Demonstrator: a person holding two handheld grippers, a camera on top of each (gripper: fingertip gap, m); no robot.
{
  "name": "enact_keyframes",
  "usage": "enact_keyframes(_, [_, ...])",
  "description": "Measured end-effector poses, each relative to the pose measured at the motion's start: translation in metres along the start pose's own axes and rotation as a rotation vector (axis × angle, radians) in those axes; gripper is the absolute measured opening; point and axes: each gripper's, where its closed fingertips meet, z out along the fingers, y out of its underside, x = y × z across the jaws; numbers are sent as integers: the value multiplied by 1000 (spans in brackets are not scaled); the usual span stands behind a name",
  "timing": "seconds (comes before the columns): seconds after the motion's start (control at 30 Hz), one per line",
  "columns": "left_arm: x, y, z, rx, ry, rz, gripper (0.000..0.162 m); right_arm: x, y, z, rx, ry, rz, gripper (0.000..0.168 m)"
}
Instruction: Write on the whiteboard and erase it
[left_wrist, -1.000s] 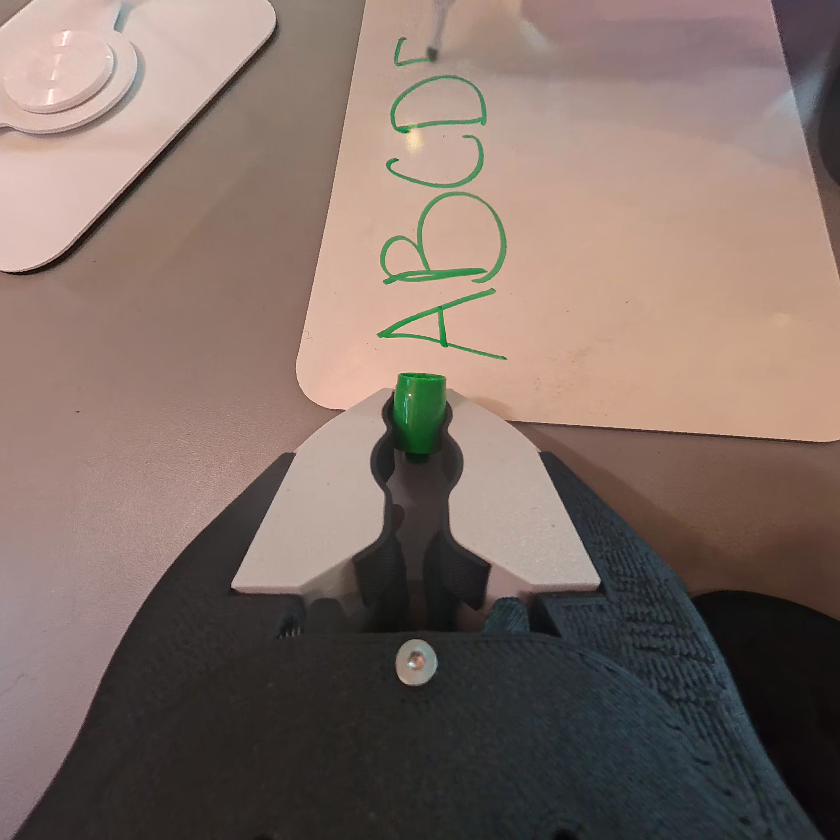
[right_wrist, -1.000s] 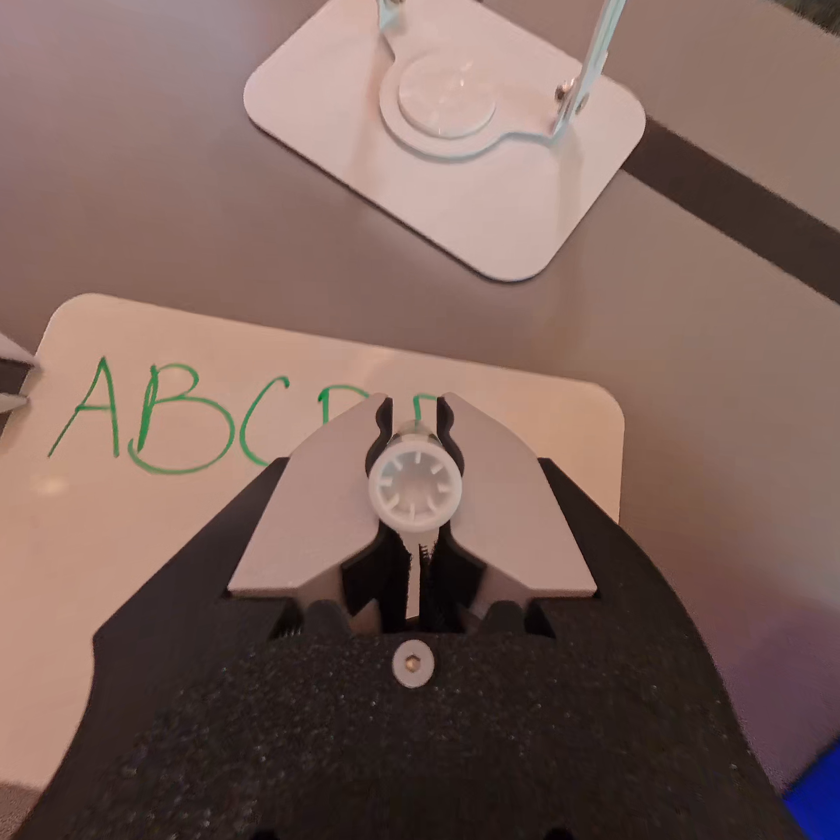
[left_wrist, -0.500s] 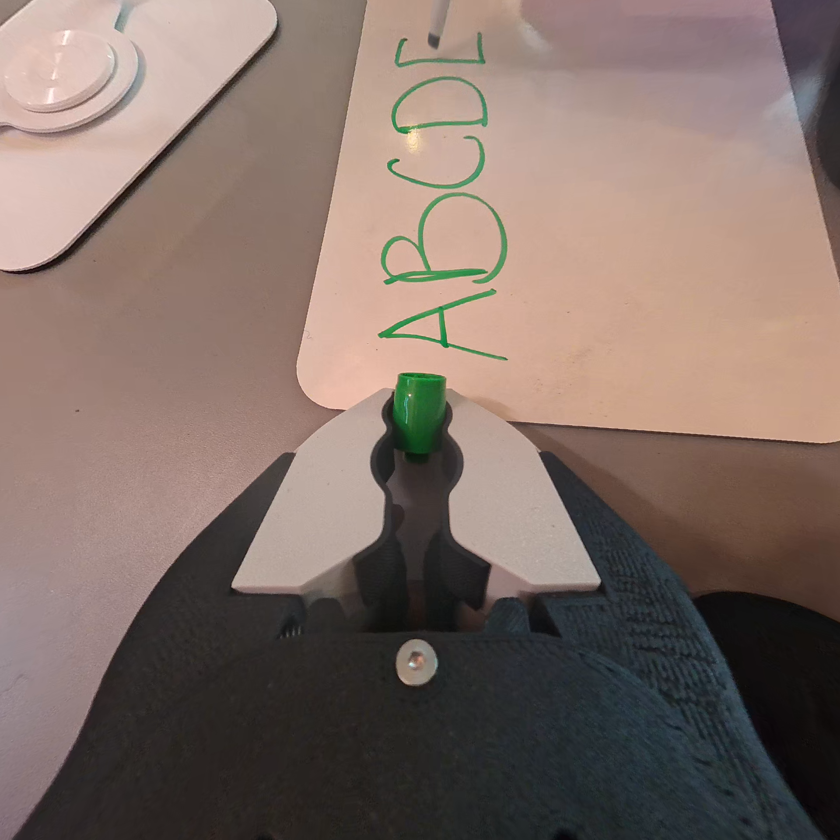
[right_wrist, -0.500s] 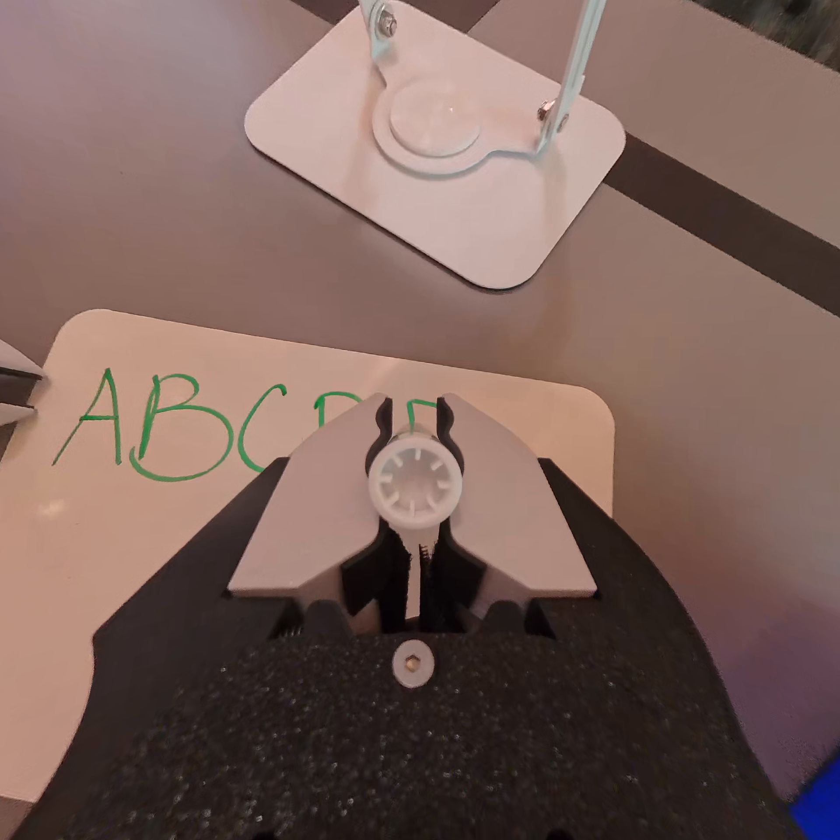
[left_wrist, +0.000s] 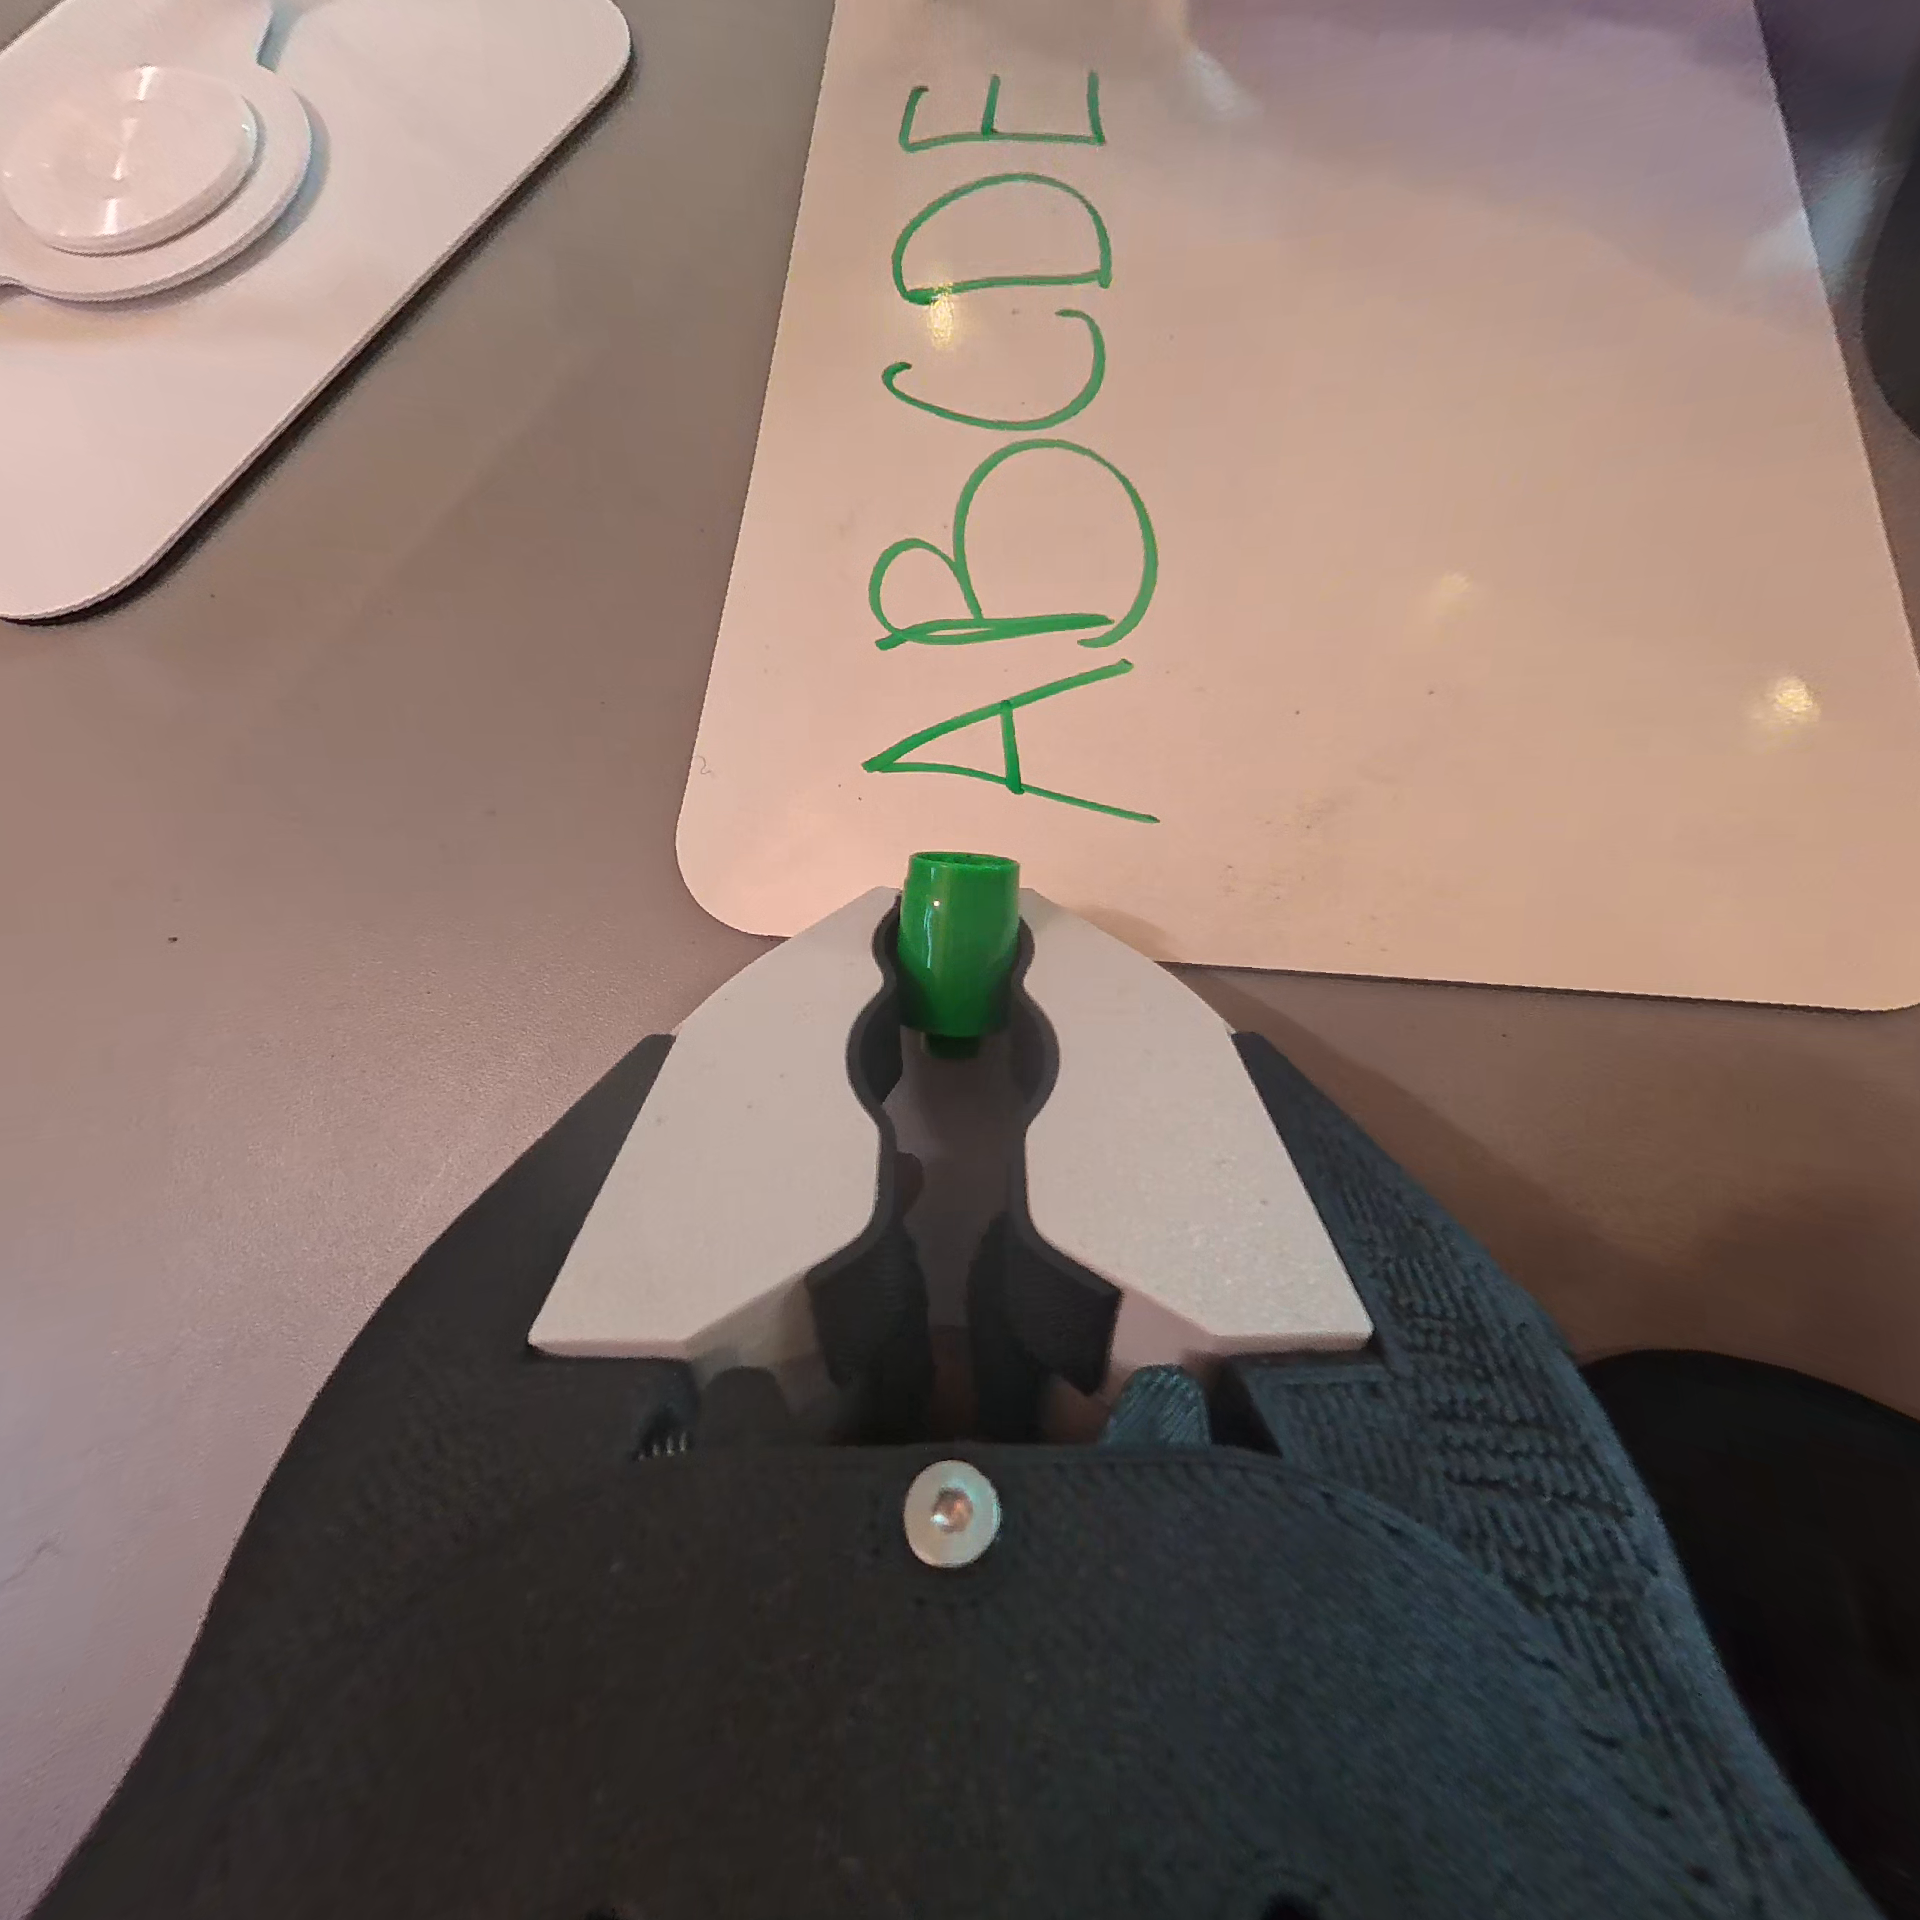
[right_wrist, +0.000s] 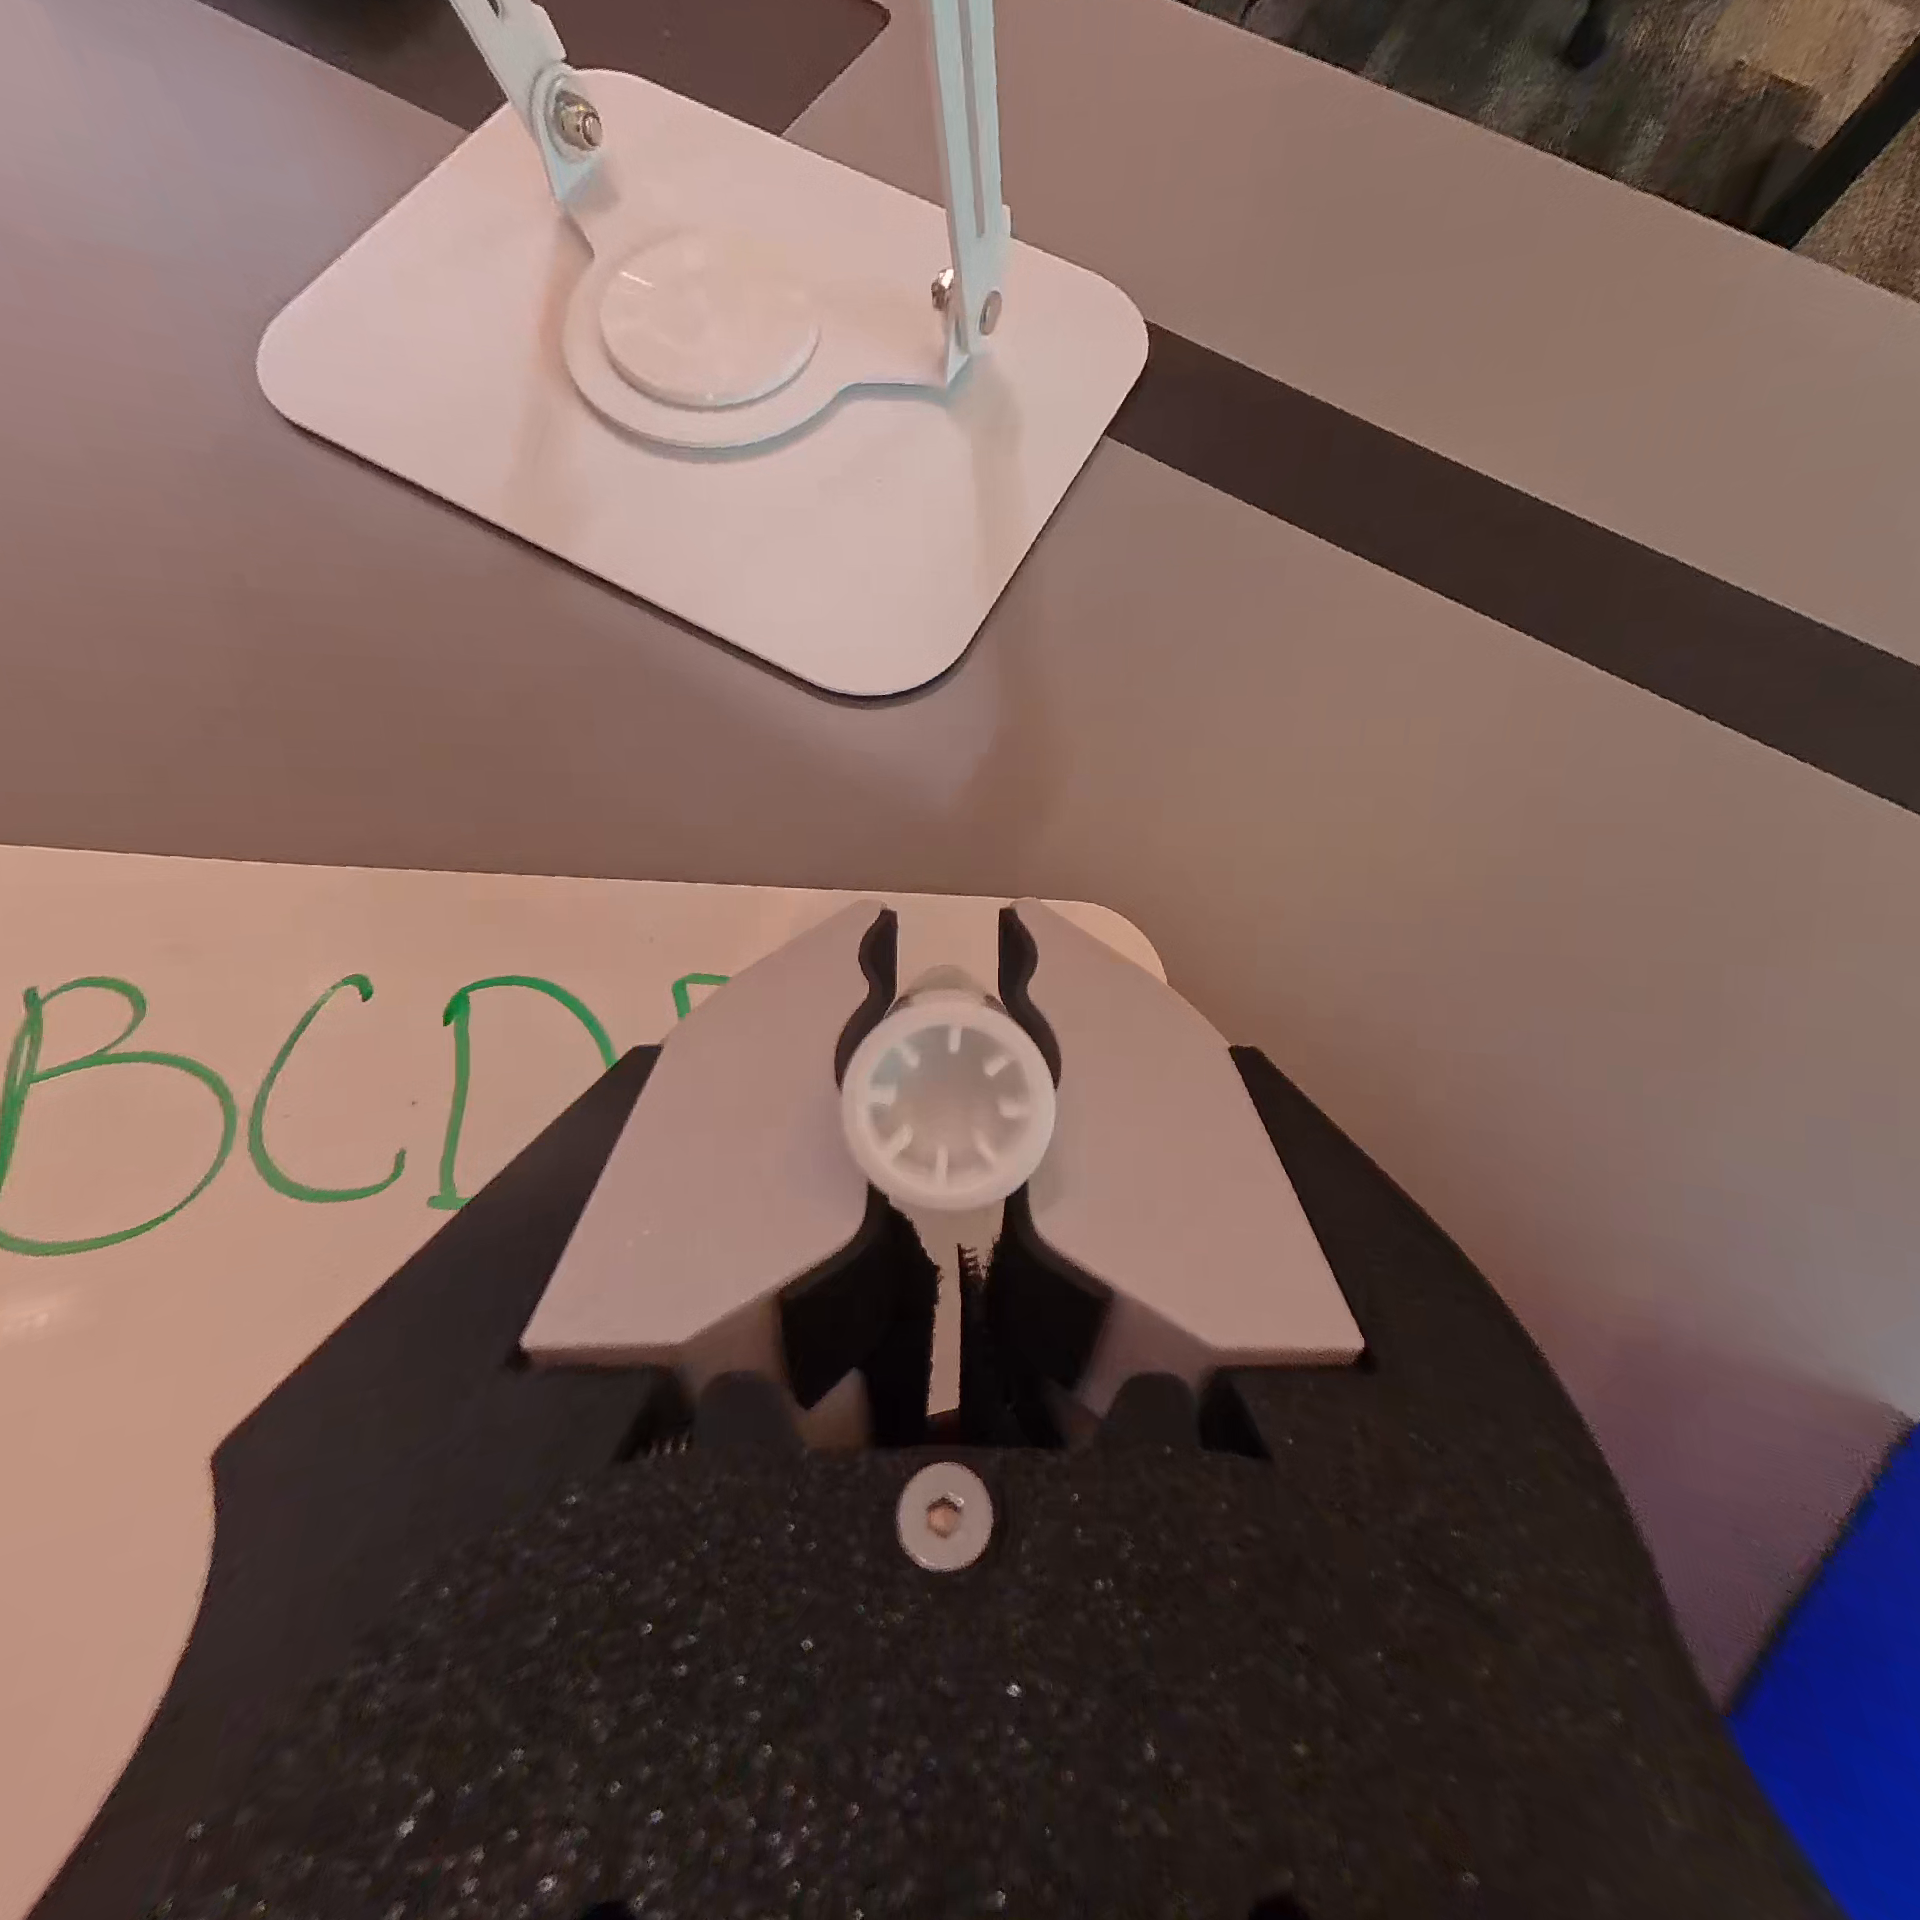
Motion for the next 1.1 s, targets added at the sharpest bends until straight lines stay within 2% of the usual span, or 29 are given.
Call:
enact_keyframes(0.1, [0,0,0,0,0,0,16,-15,-1,1,-7,-51,-9,19])
enact_keyframes(0.23, [0,0,0,0,-2,0,16,-20,2,-2,-40,-38,-37,19])
enact_keyframes(0.47, [1,0,0,-1,-2,5,16,-20,30,-32,-167,-46,-22,19])
enact_keyframes(0.63, [2,0,0,2,5,5,16,-17,7,-24,-13,-18,-19,19])
enact_keyframes(0.9, [3,0,0,0,14,6,16,-15,13,-14,-41,-44,10,19])
enact_keyframes(1.0, [3,0,0,1,17,4,15,4,15,-16,-48,40,-6,19])
enact_keyframes(1.03, [3,0,0,2,17,4,16,3,11,-17,-16,23,9,19])
enact_keyframes(1.1, [3,-1,0,6,16,14,15,-10,-12,-32,157,-45,55,19])
